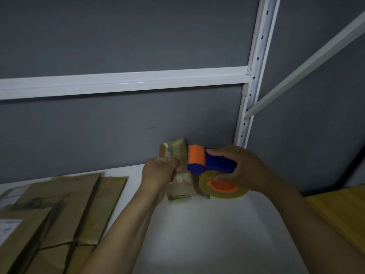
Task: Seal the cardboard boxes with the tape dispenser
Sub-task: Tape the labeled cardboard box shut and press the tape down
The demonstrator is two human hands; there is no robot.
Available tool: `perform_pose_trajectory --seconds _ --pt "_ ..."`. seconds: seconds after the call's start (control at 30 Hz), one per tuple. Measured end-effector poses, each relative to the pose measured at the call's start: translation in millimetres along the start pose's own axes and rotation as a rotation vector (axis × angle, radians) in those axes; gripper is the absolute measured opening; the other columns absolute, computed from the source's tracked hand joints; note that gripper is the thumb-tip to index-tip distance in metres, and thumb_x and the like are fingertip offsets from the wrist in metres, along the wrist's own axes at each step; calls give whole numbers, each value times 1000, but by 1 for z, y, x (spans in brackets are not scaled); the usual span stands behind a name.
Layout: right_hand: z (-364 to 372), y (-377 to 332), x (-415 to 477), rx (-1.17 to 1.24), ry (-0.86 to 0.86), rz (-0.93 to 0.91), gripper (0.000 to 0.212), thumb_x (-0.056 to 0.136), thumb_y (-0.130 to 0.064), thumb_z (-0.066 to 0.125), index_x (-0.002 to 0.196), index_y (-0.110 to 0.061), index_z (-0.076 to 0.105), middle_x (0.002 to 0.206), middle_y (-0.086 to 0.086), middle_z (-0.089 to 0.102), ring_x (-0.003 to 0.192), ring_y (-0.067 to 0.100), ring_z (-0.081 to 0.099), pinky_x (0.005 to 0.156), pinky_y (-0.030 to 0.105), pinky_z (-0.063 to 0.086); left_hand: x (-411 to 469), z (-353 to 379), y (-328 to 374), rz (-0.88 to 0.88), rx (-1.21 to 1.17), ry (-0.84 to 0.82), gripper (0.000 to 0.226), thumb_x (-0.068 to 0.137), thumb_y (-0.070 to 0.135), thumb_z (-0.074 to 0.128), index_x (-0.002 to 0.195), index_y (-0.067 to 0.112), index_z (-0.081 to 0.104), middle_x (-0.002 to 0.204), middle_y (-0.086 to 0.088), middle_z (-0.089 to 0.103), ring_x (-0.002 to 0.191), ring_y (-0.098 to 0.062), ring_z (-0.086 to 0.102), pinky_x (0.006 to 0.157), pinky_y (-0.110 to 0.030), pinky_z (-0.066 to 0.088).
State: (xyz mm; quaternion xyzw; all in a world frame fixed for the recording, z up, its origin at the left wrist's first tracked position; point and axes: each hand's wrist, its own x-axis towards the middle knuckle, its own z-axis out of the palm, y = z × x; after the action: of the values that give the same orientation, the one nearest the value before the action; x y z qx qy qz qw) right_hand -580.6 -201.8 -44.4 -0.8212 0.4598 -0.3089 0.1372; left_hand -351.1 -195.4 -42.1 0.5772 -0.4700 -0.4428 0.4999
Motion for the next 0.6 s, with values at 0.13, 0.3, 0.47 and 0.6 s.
perform_pose_trajectory --seconds 0.13,0.3,0.47,0.6 --pt "-8 15 -1 -98 -48 31 74 70 -40 82 124 -60 36 114 -12 54 101 6 52 83 23 46 9 -28 -9 17 -51 126 38 89 2 58 52 11 62 49 0 55 46 -10 41 56 -26 38" --pt "-16 33 -5 -239 -105 39 75 70 -43 81 118 -66 28 114 -7 56 99 11 53 86 30 47 16 -52 -36 -143 -97 62 22 94 20 62 78 5 65 63 -1 58 57 -12 45 61 -25 42" --pt "-14 23 8 -377 -195 33 70 77 -48 73 126 -58 24 122 -12 50 104 5 47 87 20 43 27 -48 -61 -175 -73 108 30 89 31 69 73 7 63 56 2 53 56 -13 43 61 -25 40" --pt "-9 18 18 -421 -176 20 69 79 -50 71 133 -55 28 123 -10 51 105 6 48 85 19 40 41 -46 -71 -185 -145 172 29 89 28 69 68 9 61 53 3 52 54 -13 41 60 -25 39"
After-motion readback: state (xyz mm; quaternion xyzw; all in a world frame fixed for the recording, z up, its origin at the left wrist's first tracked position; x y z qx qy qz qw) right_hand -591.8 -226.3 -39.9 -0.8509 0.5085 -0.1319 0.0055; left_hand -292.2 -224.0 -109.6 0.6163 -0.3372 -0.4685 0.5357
